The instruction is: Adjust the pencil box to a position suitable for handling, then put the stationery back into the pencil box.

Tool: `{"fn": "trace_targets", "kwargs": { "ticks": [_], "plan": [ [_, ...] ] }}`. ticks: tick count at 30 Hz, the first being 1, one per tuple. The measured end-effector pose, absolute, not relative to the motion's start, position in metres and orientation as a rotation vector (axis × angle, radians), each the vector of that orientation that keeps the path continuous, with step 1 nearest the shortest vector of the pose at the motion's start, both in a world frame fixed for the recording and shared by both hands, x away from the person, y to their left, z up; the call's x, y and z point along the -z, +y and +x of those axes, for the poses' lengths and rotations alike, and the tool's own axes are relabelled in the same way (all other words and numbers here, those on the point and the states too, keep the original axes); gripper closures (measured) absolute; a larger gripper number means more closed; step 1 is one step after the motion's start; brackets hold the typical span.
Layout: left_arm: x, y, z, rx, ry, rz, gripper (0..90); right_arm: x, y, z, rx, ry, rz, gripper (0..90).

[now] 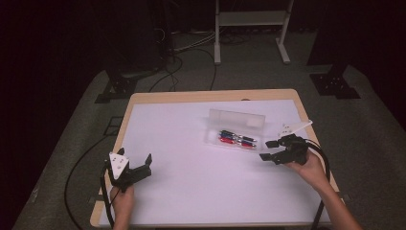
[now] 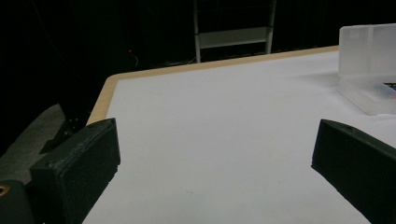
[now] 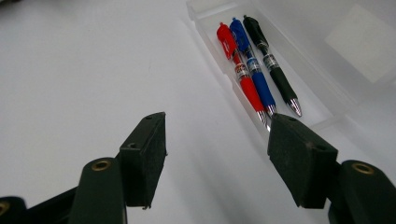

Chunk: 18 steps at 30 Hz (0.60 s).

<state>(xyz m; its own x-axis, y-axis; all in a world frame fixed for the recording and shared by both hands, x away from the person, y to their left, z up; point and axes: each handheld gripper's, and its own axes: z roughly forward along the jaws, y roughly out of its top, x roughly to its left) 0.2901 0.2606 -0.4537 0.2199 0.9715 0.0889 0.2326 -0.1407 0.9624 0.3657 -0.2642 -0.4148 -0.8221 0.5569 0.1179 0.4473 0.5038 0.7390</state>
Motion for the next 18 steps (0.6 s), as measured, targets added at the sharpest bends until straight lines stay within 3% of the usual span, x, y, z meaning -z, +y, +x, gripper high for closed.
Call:
{"fn": "trace_targets", "kwargs": {
  "ticks": [18],
  "plan": [
    [0.453,0.265,0.285,-1.021,1.179,1.558,0.3,0.419,-0.28,0.34,-1.197,2.595,0.91,34.1]
  ]
}}
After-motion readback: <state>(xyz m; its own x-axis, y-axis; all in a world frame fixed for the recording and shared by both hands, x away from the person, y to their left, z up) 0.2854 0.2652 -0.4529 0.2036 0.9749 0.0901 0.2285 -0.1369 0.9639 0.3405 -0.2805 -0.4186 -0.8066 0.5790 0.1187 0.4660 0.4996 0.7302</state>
